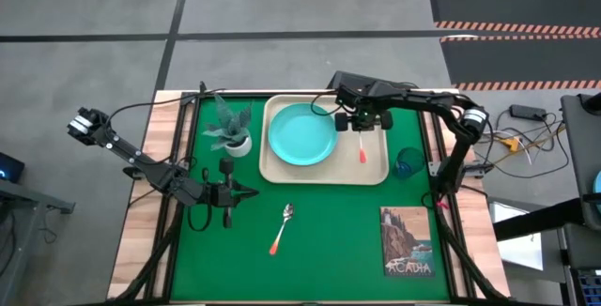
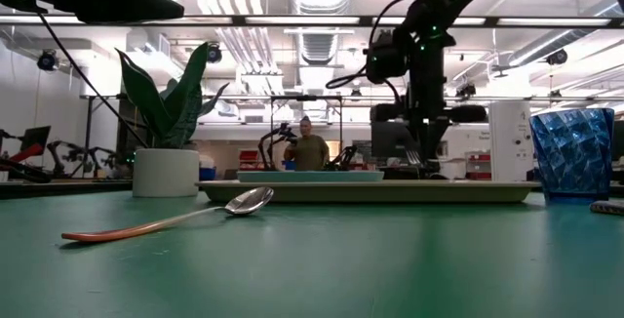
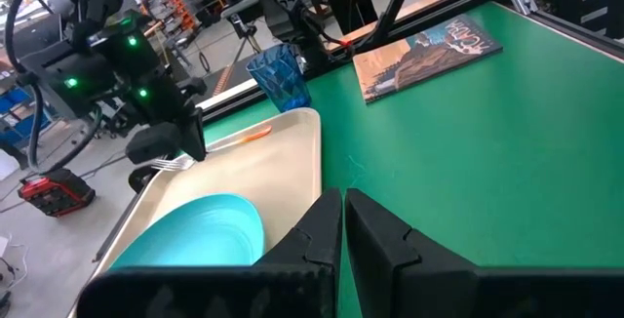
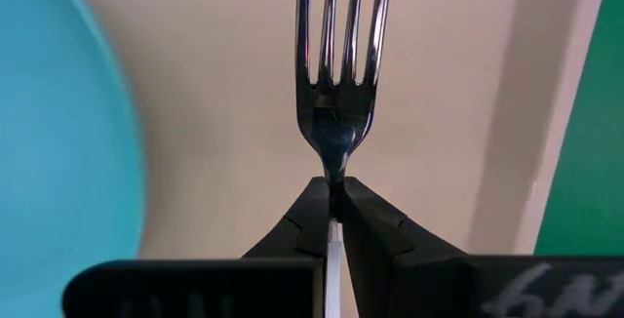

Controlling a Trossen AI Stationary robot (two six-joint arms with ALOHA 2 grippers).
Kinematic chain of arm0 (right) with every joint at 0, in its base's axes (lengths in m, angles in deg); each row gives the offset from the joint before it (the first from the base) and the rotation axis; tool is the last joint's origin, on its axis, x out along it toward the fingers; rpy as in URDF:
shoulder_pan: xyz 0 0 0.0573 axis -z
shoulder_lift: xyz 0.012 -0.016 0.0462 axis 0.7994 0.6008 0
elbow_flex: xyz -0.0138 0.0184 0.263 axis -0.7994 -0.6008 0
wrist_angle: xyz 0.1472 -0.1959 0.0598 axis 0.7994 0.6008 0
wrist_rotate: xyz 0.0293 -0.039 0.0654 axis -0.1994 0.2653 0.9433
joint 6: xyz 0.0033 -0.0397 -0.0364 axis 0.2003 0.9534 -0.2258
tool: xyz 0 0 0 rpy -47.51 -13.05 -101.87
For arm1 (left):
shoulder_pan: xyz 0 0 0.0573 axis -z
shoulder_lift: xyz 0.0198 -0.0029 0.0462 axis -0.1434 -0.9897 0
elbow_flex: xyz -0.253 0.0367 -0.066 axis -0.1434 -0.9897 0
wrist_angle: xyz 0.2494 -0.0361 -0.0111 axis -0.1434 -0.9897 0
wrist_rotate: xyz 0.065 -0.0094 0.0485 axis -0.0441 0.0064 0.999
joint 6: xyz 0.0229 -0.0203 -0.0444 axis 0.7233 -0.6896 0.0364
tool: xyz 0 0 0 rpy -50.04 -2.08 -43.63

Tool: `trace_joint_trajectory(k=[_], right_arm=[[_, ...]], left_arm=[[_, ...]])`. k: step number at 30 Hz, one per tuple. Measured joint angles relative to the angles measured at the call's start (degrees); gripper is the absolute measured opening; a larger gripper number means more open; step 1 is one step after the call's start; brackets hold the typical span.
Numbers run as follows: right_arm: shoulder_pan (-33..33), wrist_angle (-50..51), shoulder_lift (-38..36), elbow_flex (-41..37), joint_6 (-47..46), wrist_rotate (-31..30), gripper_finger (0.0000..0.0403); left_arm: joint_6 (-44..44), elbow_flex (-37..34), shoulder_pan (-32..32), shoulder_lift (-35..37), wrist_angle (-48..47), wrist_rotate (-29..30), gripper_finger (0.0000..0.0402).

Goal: Pick and place plate/cup/fork/spoon on tray
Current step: Put the orange fork on the light white tray to the right of the blue plate

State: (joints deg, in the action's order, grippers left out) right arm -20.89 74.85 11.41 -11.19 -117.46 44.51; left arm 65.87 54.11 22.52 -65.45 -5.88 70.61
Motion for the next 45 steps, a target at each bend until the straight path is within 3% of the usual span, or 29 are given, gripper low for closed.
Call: trace_joint_trajectory(k=[45], right_arm=[[3.6, -5.3, -0.2, -12.4, 3.7, 1.1, 0.0011]], left_arm=[[1.2, 0.0, 0.0, 0.0, 0.0, 0.2, 0.0003]])
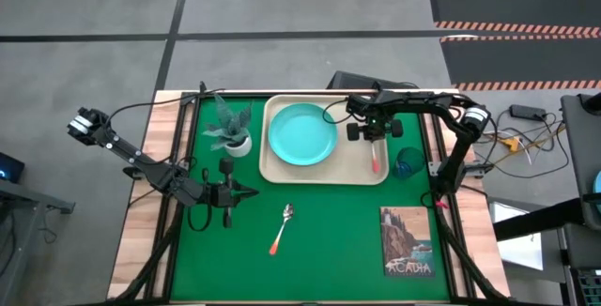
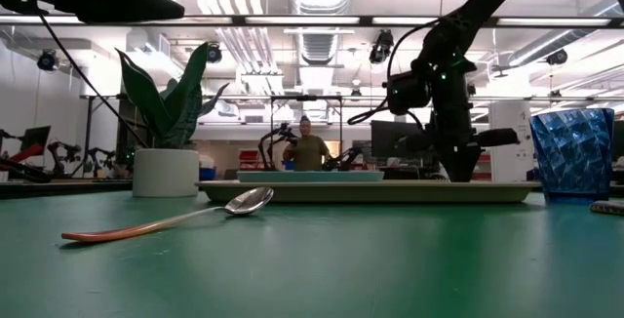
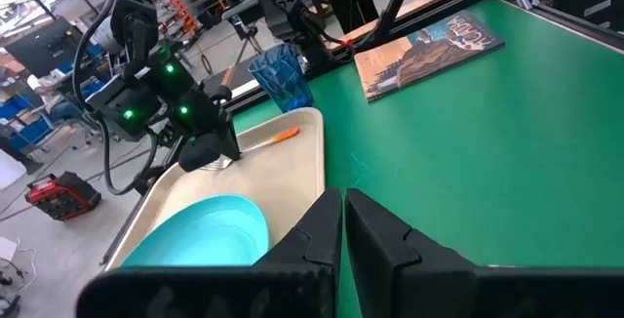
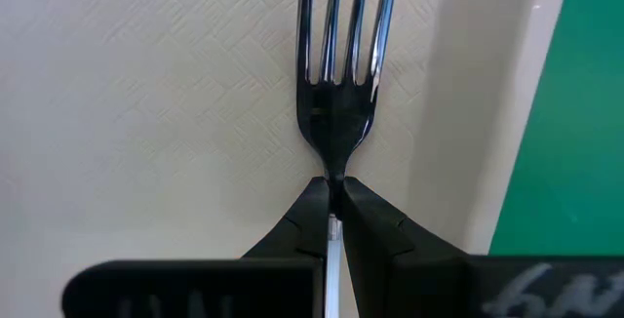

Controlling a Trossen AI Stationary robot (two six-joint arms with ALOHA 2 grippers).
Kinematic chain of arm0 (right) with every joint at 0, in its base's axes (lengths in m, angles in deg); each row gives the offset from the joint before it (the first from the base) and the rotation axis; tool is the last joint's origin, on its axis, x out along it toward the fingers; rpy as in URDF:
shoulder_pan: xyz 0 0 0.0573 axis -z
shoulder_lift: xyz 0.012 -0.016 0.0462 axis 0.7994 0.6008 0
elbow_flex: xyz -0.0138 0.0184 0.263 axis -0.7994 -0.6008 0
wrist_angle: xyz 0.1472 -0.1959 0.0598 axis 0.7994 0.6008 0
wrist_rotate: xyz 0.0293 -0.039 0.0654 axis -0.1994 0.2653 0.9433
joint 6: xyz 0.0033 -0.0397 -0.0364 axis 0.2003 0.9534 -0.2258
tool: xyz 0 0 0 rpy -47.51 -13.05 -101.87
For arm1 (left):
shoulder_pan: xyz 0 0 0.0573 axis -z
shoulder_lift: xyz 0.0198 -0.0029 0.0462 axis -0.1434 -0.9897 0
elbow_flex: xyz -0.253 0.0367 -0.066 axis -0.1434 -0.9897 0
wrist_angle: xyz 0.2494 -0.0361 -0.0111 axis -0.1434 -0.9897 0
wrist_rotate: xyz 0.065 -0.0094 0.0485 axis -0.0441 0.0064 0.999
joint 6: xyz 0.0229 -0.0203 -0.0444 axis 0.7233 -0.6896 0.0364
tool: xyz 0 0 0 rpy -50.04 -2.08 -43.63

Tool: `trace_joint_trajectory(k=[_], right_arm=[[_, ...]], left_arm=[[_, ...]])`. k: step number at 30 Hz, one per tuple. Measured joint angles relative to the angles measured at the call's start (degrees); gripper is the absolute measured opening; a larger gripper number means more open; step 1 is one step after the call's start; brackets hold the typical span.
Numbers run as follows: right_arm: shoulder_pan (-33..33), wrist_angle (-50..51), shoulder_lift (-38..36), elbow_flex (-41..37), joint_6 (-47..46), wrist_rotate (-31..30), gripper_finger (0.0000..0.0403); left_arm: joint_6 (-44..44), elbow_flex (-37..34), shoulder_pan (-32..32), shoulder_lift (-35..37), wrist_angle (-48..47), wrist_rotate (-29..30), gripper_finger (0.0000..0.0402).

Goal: Pick and place plate/cup/fork/spoon on tray
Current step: Put the orange fork on the light white tray to the right of the blue plate

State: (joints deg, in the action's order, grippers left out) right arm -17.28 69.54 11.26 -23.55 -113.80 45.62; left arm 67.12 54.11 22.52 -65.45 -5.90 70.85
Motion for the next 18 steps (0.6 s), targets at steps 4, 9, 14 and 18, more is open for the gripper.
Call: trace_joint_trajectory(k=[4, 9, 14, 18], right_arm=[[0.0, -0.1, 0.0, 0.0, 0.0, 0.0, 0.0012], [0.0, -0.7, 0.0, 0.0, 0.2, -0.4, 0.0012], [0.0, -1.2, 0.0, 0.0, -0.2, -2.9, 0.0013], [0.0, -1.2, 0.0, 0.0, -0.6, -3.0, 0.0013]], left_arm=[[0.0, 0.0, 0.0, 0.0, 0.0, 0.0, 0.0003], [0.1, 0.0, 0.0, 0.0, 0.0, 0.0, 0.0003], [0.2, 0.0, 0.0, 0.0, 0.0, 0.0, 0.0003], [0.4, 0.0, 0.0, 0.0, 0.0, 0.5, 0.0003]])
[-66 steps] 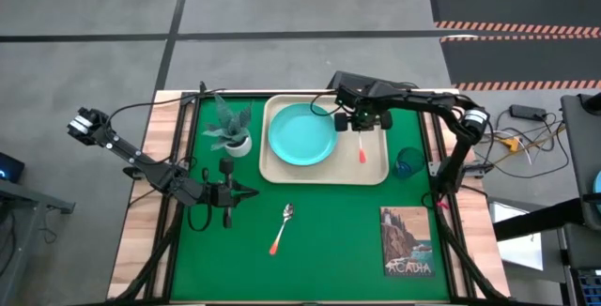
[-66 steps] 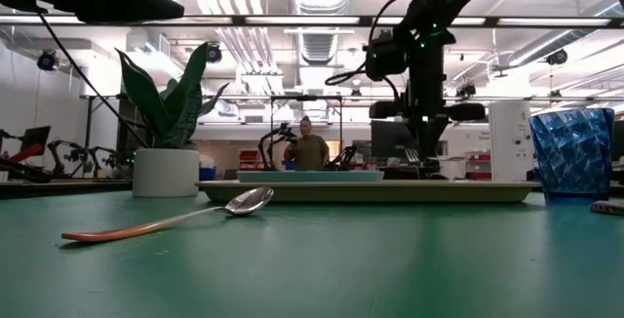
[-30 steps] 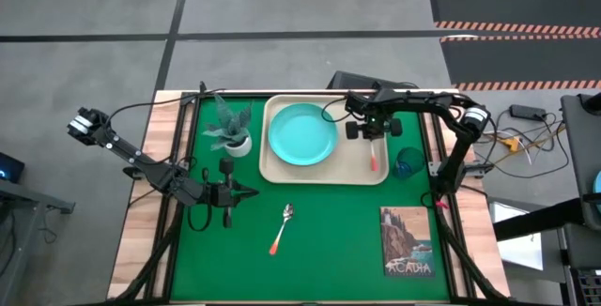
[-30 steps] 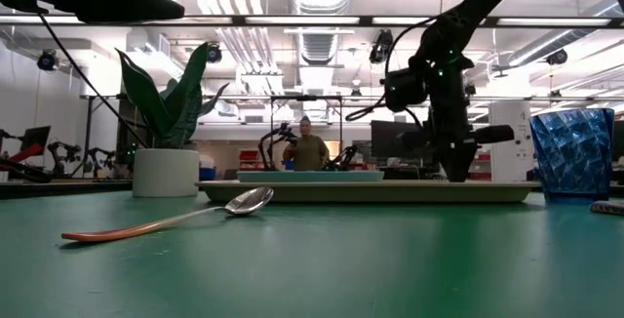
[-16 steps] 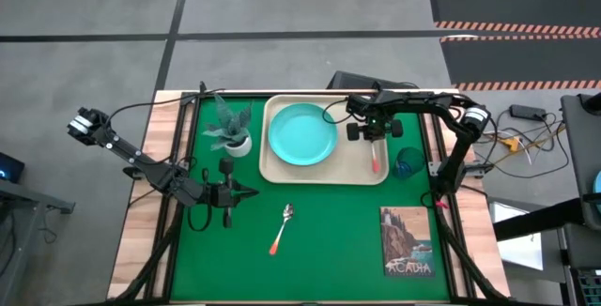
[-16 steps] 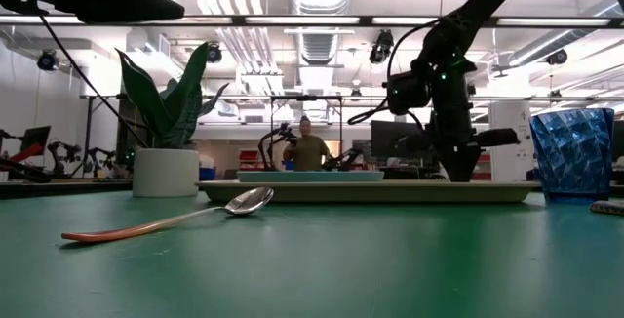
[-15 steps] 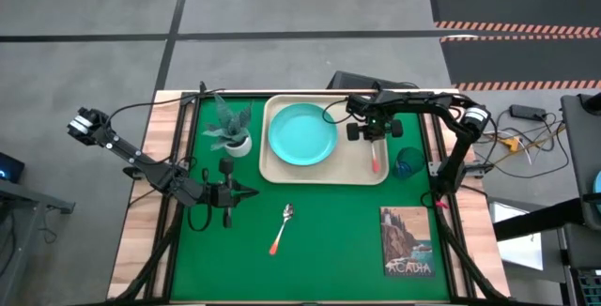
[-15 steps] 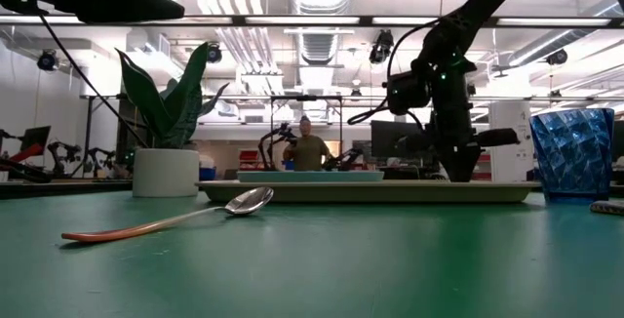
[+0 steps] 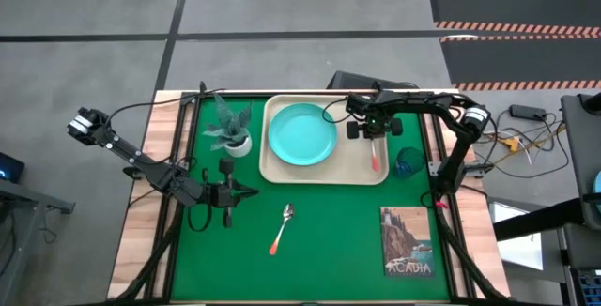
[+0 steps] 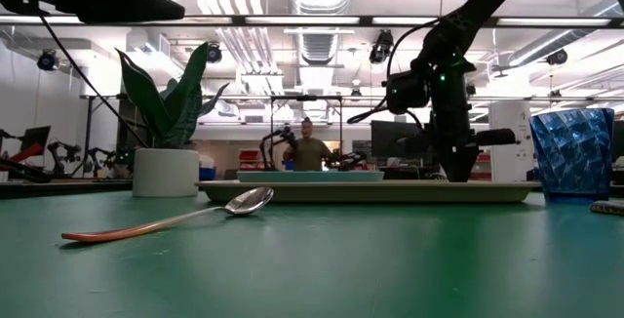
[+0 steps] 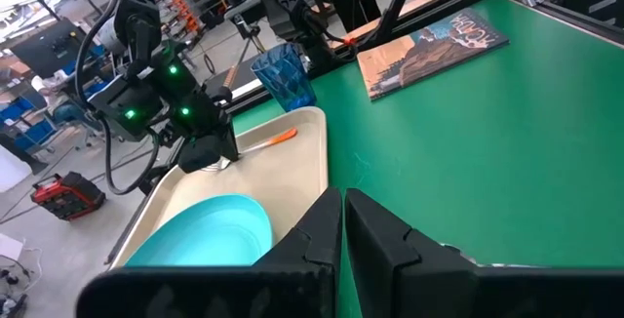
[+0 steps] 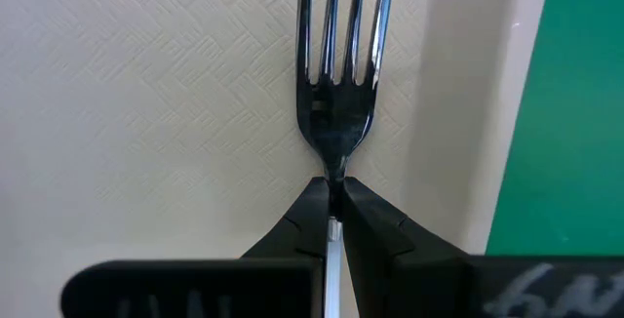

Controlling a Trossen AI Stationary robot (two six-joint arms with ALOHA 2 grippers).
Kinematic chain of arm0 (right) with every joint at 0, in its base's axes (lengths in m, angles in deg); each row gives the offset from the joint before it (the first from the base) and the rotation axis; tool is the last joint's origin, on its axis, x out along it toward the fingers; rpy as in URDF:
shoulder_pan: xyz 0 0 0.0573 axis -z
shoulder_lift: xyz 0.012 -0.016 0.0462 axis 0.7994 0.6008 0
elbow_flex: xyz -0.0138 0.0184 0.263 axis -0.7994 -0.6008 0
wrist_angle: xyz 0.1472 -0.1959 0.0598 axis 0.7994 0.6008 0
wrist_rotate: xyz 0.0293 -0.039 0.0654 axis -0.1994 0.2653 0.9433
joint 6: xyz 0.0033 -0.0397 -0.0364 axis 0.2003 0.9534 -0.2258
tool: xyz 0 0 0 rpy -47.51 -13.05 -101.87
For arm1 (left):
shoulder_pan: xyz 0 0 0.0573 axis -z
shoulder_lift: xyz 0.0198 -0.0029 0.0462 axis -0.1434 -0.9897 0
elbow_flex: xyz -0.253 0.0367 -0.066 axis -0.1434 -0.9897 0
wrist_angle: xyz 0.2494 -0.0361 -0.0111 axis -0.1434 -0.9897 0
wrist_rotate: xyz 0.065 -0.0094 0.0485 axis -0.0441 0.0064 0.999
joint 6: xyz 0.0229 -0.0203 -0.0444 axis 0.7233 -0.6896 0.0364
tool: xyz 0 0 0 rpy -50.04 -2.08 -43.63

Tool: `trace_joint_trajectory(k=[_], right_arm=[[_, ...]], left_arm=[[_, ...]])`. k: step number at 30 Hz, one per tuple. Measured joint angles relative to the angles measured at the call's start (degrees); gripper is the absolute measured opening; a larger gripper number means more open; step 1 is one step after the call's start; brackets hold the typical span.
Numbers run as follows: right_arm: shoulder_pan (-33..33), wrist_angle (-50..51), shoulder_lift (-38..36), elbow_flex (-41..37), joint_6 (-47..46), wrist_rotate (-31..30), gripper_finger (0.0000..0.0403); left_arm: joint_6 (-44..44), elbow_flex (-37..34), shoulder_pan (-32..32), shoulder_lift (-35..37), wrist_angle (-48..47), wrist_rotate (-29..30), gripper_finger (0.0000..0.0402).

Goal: Pick and place plate/cup/fork/spoon on tray
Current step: Put the orange fork on the light white tray to the right of the blue plate, then put the orange spoon on the light white tray to the left of the orange fork

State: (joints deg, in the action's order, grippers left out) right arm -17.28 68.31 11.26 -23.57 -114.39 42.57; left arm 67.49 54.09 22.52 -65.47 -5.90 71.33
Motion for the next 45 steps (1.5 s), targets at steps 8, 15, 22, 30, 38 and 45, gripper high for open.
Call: trace_joint_trajectory(k=[8, 15, 22, 30, 38, 45], right_arm=[[0.0, -0.2, 0.0, 0.0, 0.1, -0.2, 0.0033], [0.0, -0.1, 0.0, 0.0, 0.1, -0.6, 0.0088], [0.0, 0.7, -1.1, 2.8, 1.7, -0.5, 0.0122], [-2.9, 2.2, -4.9, 7.4, 4.3, -0.2, 0.0132], [-15.5, 1.6, -11.4, 7.7, 5.1, -9.7, 0.0119], [-30.0, 1.2, -14.3, 7.6, 8.4, -21.0, 0.0106]], left_arm=[[0.0, 0.0, 0.0, 0.0, 0.0, 0.1, 0.0003], [0.0, 0.0, 0.0, 0.0, 0.0, 0.1, 0.0003], [0.0, 0.0, 0.0, 0.0, 0.0, 0.1, 0.0003], [-0.5, 0.0, 0.0, 0.0, 0.0, 0.3, 0.0003], [-4.2, 0.0, 0.0, 0.0, 0.0, 0.4, 0.0003], [-9.8, 0.0, 0.0, 0.0, 0.0, 0.3, 0.0003]])
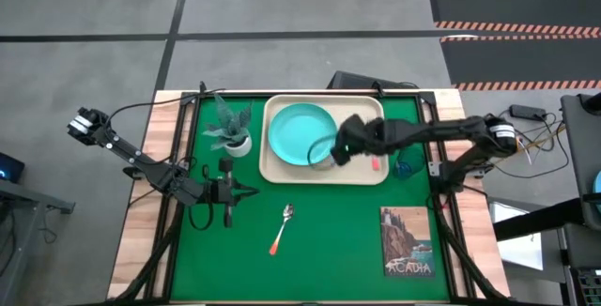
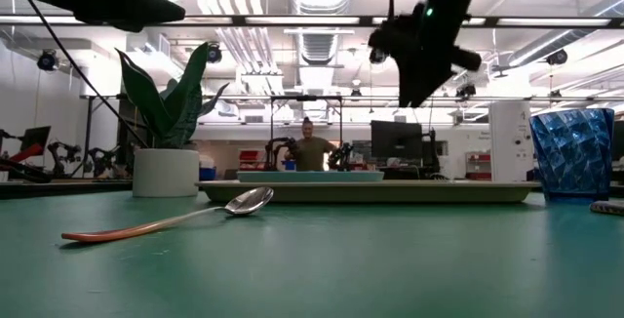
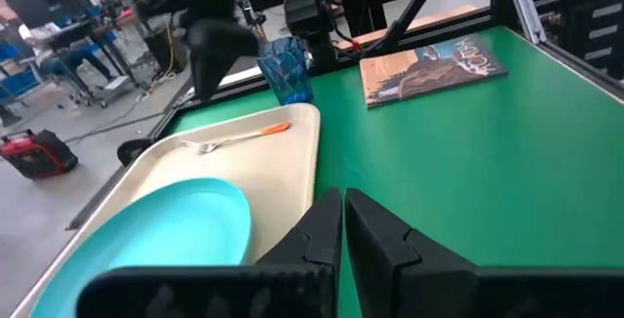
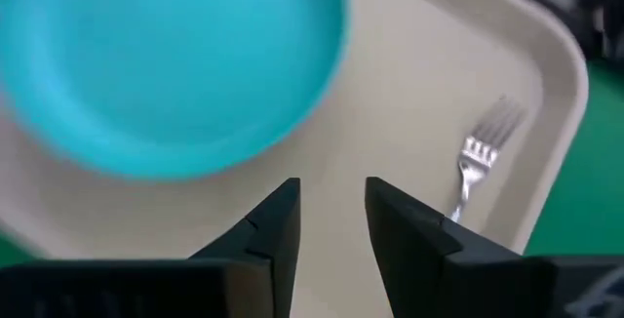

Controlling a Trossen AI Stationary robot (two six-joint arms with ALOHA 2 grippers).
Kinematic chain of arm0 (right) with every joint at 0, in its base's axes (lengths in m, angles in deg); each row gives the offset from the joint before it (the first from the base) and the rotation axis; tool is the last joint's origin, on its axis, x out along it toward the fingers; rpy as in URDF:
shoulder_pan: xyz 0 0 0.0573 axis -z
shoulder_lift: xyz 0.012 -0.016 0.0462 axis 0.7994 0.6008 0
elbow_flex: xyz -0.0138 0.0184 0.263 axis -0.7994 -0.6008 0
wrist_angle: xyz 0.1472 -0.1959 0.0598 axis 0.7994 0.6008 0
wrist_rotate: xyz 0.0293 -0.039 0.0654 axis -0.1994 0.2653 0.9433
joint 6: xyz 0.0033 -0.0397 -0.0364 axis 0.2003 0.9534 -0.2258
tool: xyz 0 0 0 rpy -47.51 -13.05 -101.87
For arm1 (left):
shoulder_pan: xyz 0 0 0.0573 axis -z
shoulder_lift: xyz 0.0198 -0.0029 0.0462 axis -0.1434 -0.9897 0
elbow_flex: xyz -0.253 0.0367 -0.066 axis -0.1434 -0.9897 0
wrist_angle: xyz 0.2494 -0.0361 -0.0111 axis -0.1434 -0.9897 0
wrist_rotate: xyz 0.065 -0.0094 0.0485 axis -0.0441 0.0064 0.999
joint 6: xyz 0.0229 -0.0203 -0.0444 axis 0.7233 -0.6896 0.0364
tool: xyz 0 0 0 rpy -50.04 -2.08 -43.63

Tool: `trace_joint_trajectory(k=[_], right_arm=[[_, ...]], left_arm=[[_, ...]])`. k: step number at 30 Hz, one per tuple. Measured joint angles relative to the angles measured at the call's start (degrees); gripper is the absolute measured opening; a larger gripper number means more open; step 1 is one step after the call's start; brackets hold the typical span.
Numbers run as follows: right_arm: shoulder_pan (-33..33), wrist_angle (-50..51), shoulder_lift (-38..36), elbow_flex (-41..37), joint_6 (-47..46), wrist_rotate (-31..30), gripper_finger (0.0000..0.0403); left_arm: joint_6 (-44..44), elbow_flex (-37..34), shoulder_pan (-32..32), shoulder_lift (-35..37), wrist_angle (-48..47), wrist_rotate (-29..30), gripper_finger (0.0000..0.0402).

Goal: Pick and place plate/cup/fork/spoon on tray
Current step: Put the orange spoon on the light white tray to the left of the orange fork

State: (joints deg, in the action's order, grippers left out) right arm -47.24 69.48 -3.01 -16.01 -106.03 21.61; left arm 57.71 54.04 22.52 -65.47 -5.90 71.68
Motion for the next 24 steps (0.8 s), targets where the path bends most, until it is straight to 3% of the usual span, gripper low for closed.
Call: trace_joint_trajectory(k=[5, 10, 19, 24], right_arm=[[-9.0, -1.6, -0.9, -1.2, 5.7, -5.1, 0.0087], [-14.9, -9.6, -3.3, -5.7, 12.1, -8.2, 0.0059], [-18.6, -40.1, -11.5, -23.6, 28.4, -8.5, 0.0034], [-18.6, -59.7, -16.2, -33.0, 40.4, -8.4, 0.0034]], left_arm=[[-4.6, 0.0, 0.0, 0.0, 0.0, 0.0, 0.0003], [-10.7, 0.0, 0.0, 0.0, 0.0, -0.1, 0.0003], [-23.3, 0.0, 0.0, -0.8, 1.1, -0.1, 0.0003], [-29.8, 0.0, 0.1, -5.8, 6.4, -0.3, 0.0003]])
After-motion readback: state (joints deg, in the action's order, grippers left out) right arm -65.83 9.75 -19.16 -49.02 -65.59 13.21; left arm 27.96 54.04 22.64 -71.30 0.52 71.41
